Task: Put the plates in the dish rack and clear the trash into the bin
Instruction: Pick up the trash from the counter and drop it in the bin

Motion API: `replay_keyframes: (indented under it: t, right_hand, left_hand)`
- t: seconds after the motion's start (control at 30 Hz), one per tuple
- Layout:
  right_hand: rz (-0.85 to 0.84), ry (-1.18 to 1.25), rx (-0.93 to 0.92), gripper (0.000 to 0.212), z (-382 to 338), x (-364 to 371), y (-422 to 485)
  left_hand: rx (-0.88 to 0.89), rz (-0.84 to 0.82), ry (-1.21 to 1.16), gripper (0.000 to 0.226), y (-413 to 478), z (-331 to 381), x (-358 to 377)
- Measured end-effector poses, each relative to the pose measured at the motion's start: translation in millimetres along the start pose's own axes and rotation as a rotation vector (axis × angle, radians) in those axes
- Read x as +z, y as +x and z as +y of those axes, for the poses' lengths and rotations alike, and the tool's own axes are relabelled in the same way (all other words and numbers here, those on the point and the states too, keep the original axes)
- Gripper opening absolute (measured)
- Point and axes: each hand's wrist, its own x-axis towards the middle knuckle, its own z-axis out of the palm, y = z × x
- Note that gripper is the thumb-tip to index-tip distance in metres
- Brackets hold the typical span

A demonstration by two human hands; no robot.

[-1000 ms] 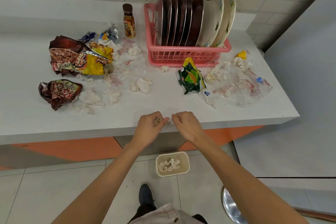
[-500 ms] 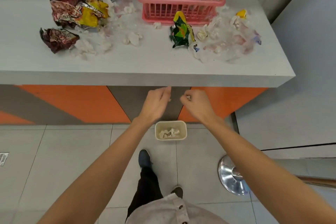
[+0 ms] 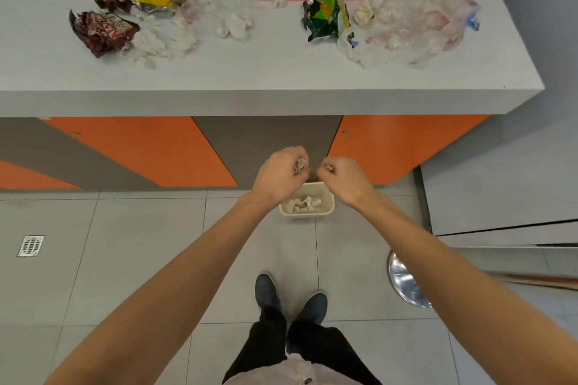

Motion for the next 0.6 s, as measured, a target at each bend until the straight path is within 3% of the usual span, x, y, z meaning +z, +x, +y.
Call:
replay_keyframes:
  t: [0.27,0.6]
  right_hand:
    - [-0.118,-0.072,0.062,0.03,28.8,36.8,40.5]
    - [-0.201,-0.136,0.085,0.022,145.0,131.7,112.8]
  left_hand:
    - [-0.045,-0.064,-0.057,0.017,20.0,-64.9,29.0]
    - [-0.131,-0.126,-0.016,0.006,69.5,-175.9,156.5]
